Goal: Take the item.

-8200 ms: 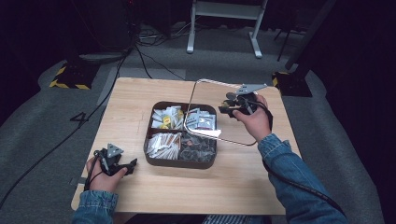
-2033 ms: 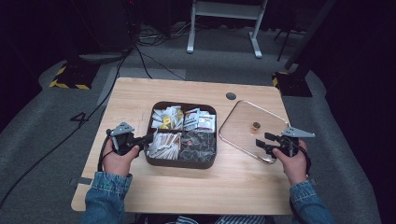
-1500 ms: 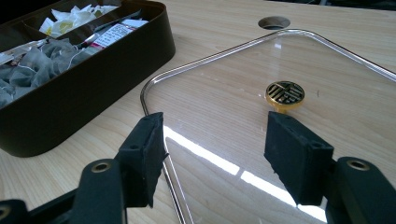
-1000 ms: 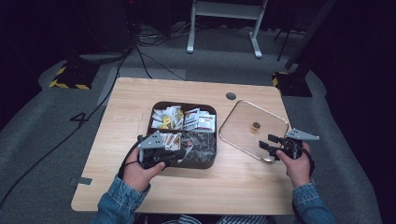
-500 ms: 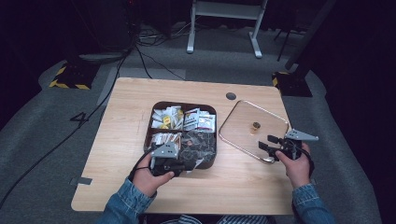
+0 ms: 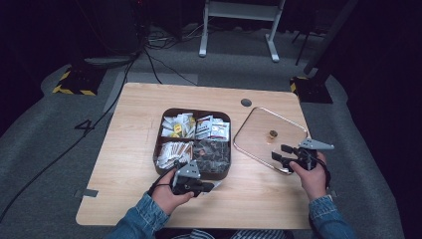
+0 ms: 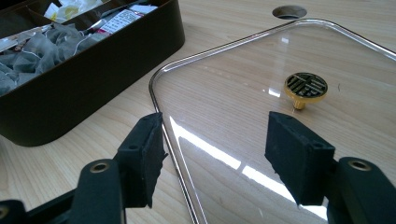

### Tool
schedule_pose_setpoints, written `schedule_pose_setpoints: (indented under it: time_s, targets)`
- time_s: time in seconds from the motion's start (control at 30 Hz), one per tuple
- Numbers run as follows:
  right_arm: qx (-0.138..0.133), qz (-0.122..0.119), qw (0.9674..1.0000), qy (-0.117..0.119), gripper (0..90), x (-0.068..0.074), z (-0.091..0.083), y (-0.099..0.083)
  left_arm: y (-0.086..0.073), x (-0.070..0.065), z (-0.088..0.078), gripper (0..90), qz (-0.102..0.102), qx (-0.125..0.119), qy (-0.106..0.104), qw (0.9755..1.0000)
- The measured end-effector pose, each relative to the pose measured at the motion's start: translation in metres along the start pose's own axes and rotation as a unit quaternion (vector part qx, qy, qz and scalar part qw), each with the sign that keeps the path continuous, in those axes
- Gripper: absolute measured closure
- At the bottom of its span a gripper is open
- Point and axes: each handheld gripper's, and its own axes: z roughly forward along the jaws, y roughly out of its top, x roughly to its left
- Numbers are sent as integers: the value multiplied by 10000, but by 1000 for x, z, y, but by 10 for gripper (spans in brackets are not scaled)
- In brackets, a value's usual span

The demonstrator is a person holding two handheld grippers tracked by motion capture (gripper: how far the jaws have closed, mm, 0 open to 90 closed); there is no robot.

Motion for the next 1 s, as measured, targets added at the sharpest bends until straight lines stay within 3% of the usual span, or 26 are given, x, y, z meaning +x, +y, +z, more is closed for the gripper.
schedule_pose_setpoints:
  time_s: [0.17,0.27,0.43,0.53,0.57,0.63,0.87,1.0]
  targets:
    - [40,10,10000,17,383,1,2,-1,-2,0,7,899,81,155,120,9998]
    - [54,-10,10000,33,383,2,3,-1,-3,-1,12,900,224,413,340,9983]
    - [79,-15,10000,46,381,3,5,-2,-3,-1,16,899,271,550,425,9972]
    - [87,-29,9999,53,381,3,6,-2,-4,0,17,892,244,593,414,9971]
    - [108,-21,9999,44,380,3,6,-2,-5,1,19,873,112,640,308,9974]
    - [113,-5,9999,42,380,3,6,-3,-6,1,21,793,4,708,305,9970]
    - [107,-6,9999,53,380,2,6,-3,-7,3,16,655,-203,515,239,9982]
    - [109,18,9999,58,380,2,7,-3,-6,3,8,606,-265,314,481,9980]
